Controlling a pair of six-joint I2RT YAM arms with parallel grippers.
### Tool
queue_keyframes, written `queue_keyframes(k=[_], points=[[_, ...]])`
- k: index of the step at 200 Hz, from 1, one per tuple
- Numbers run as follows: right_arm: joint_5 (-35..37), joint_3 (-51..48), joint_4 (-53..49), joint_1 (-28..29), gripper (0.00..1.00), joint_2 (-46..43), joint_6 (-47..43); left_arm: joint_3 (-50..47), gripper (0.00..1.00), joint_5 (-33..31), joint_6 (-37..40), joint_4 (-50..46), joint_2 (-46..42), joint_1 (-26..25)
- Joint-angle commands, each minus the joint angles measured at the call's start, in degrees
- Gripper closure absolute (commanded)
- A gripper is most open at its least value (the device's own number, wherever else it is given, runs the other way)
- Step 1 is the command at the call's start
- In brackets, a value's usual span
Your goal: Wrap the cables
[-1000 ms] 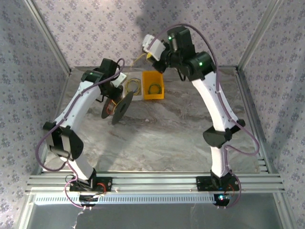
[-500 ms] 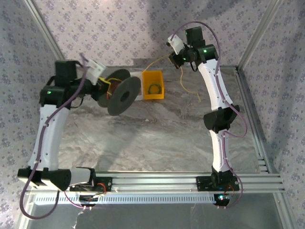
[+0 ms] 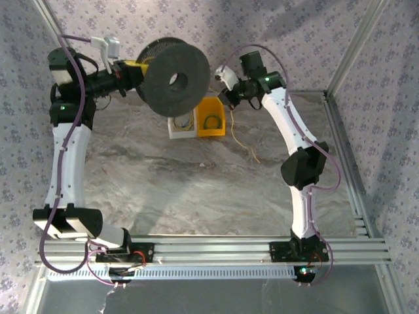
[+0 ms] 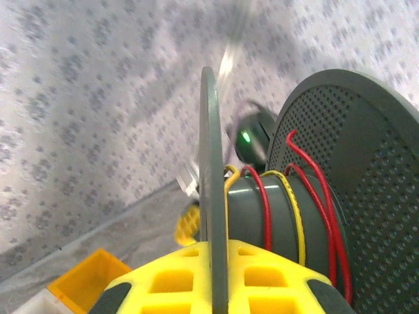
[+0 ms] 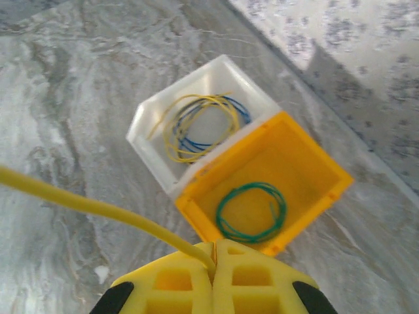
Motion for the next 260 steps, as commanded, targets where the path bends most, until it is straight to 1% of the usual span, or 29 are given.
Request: queue_keyframes(k=[1, 12, 24, 45, 69, 85, 102, 114, 139, 160, 177, 207, 231, 244, 249, 260], points=[[2.7, -5.0, -1.8, 1.5, 1.0, -0.7, 1.4, 8.0, 1.0, -12.5, -16.4, 18.0, 1.0, 2.8], [3.1, -7.9, -0.6, 3.0, 1.0, -2.3, 2.3, 11.9, 1.0, -21.4, -16.1, 11.4, 3.0, 3.0], [3.4, -11.5, 1.5, 4.6, 1.0, -4.5, 3.6, 14.5, 1.0, -29.1, -15.3, 5.9, 4.7, 2.5], [2.6, -16.6, 5.0, 6.5, 1.0, -8.2, 6.6, 15.5, 1.0, -39.8, -14.2, 0.3, 5.9, 1.0], [3.9, -15.9, 3.5, 8.5, 1.0, -9.3, 7.5, 16.4, 1.0, -51.0, -11.4, -6.4, 7.0, -2.0], [5.4, -13.3, 1.3, 10.4, 1.0, -8.8, 7.5, 17.5, 1.0, -60.1, -6.6, -10.8, 8.2, -6.1], [6.7, -8.7, -1.3, 13.0, 1.0, -7.8, 7.9, 21.1, 1.0, -69.7, -1.0, -16.1, 11.1, -11.6], [6.8, -5.3, -2.8, 14.5, 1.0, -6.8, 7.9, 23.9, 1.0, -75.1, 2.2, -19.2, 13.7, -14.9], [6.5, 0.2, -4.8, 17.0, 1.0, -5.1, 7.8, 28.9, 1.0, -86.7, 11.1, -23.8, 19.5, -21.8], [4.7, 0.9, -3.8, 17.9, 1.0, -5.0, 8.5, 30.8, 1.0, -96.3, 18.8, -25.3, 23.2, -25.9], [2.8, 0.8, -2.8, 17.8, 1.0, -4.7, 9.3, 30.1, 1.0, -99.4, 22.0, -24.9, 24.5, -27.9], [2.5, 0.4, -2.5, 16.8, 1.0, -4.5, 9.2, 29.5, 1.0, -99.6, 23.7, -25.2, 24.3, -29.2], [1.9, -3.6, -1.7, 15.6, 1.0, -5.6, 8.0, 27.5, 1.0, -95.5, 22.4, -25.2, 21.5, -28.5], [1.5, -7.5, -0.1, 15.2, 1.0, -6.9, 7.7, 26.1, 1.0, -92.3, 19.2, -25.4, 19.2, -27.1], [1.3, -9.2, 0.7, 15.0, 1.0, -7.4, 7.7, 25.4, 1.0, -89.7, 17.9, -25.4, 18.3, -26.4], [0.3, -13.9, 2.7, 14.9, 1.0, -8.8, 7.5, 23.7, 1.0, -86.7, 15.2, -24.9, 16.0, -24.9]])
